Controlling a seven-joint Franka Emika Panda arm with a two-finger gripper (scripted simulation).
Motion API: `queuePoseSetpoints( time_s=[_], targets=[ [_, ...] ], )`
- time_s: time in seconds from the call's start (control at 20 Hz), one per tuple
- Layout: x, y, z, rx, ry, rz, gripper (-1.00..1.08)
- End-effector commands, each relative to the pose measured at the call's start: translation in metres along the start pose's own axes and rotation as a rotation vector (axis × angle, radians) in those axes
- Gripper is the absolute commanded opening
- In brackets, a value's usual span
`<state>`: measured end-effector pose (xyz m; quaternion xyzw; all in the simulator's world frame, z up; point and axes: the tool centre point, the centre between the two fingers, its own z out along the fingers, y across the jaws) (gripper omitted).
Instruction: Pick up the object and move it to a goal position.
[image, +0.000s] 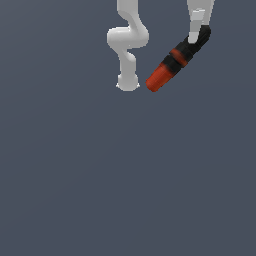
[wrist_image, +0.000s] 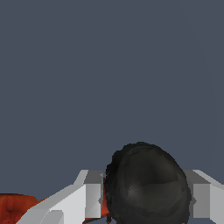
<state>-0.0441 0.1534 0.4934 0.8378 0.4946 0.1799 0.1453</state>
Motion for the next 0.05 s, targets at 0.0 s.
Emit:
queuePoseSetpoints(
  time_s=[0.0],
  targets=[
    [0.0009, 0.0021, -0.0031, -0.006, 0.004, 0.001, -1.00]
  ],
)
